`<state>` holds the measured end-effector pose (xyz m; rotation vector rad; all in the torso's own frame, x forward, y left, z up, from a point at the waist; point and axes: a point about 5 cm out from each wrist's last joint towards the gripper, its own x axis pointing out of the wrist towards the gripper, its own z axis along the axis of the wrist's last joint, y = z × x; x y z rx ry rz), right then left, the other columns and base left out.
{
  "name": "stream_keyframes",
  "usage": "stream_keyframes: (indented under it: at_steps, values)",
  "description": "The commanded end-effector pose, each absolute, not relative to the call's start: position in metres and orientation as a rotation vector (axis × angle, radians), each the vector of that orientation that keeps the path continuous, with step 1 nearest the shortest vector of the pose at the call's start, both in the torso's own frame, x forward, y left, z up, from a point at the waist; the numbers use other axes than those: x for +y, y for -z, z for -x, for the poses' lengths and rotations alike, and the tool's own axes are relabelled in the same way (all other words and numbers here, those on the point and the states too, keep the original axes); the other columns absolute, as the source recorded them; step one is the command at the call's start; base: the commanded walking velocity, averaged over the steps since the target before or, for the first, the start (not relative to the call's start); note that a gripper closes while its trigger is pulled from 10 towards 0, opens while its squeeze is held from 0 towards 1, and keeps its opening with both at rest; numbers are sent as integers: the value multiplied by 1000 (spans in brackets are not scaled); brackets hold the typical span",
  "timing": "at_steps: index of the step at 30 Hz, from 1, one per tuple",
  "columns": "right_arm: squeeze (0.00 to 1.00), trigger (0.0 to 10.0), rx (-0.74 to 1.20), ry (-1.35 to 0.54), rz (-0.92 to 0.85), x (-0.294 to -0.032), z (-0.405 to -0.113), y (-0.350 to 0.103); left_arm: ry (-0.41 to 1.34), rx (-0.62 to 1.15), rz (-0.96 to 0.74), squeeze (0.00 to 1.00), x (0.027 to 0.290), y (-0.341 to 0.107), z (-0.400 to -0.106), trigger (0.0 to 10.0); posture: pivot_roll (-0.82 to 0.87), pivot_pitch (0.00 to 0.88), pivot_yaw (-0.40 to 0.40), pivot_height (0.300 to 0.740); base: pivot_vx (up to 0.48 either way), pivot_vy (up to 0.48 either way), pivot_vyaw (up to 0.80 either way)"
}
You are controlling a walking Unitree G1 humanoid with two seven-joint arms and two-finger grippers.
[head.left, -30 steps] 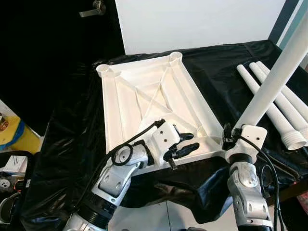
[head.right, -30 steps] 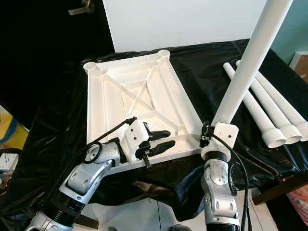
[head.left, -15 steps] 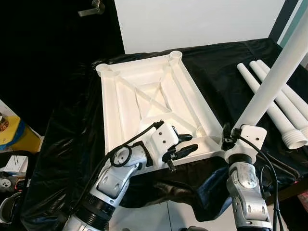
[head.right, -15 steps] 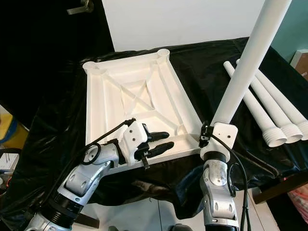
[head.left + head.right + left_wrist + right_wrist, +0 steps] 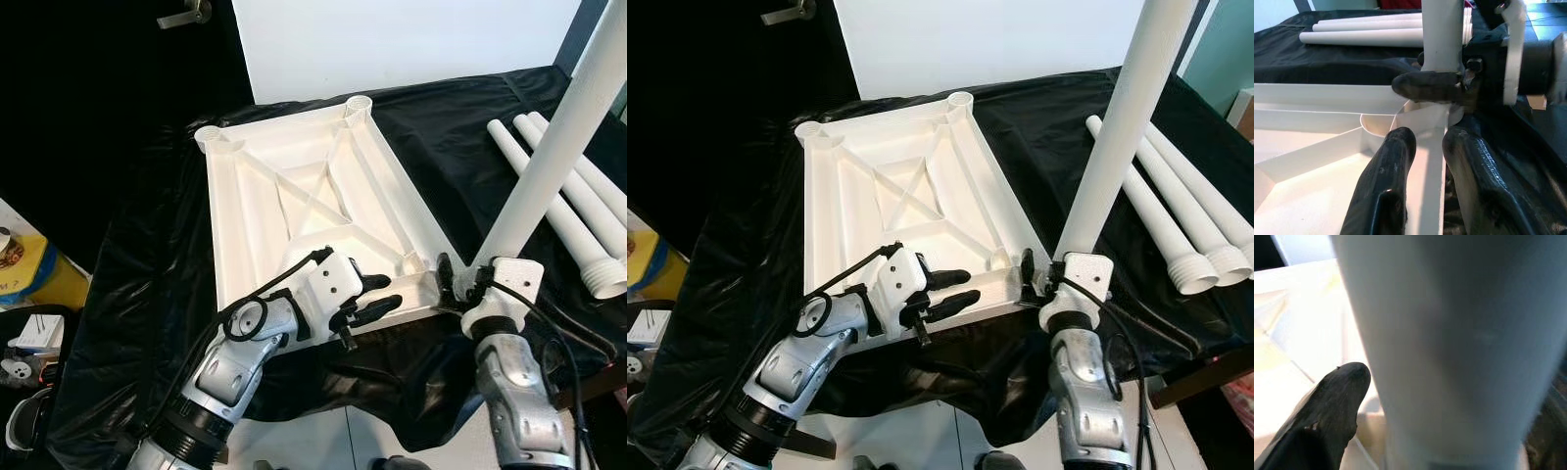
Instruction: Building children table
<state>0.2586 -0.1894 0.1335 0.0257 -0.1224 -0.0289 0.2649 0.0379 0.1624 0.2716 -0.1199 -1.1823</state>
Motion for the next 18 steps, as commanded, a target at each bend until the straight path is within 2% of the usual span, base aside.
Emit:
stream_keyframes:
  at_steps: [1, 2, 3, 11, 15, 16, 17, 18]
  values:
    - [949, 10000, -128, -42, -35, -189, -257, -135, 1201, -113, -278, 0, 37, -162, -262, 10000, -186, 119, 79, 740, 0, 0, 0]
    - [949, 10000, -128, -42, -35, -189, -257, -135, 1201, -113, -278, 0, 37, -162, -262, 10000, -186, 119, 79, 740, 0, 0, 0]
    - [0, 10000, -128, -77, -28, -191, -257, -136, 1207, -113, -277, 0, 36, -162, -262, 10000, -186, 119, 79, 740, 0, 0, 0]
    - [0, 10000, -131, -217, 44, -205, -267, -144, 1214, -114, -278, 0, 35, -162, -262, 10000, -193, 116, 82, 740, 0, 0, 0]
    - [0, 10000, -117, -324, 120, -206, -282, -145, 1209, -115, -277, 0, 35, -163, -262, 10000, -183, 125, 85, 740, 0, 0, 0]
    - [0, 7843, -112, -338, 122, -206, -283, -144, 1210, -115, -278, 0, 36, -163, -262, 10000, -178, 124, 81, 740, 0, 0, 0]
    - [0, 7843, -112, -338, 122, -206, -283, -144, 1210, -115, -278, 0, 36, -163, -262, 10000, -178, 124, 81, 740, 0, 0, 0]
    - [0, 0, -101, -350, 121, -207, -283, -141, 1202, -114, -278, 0, 37, -163, -262, 10000, -173, 121, 76, 740, 0, 0, 0]
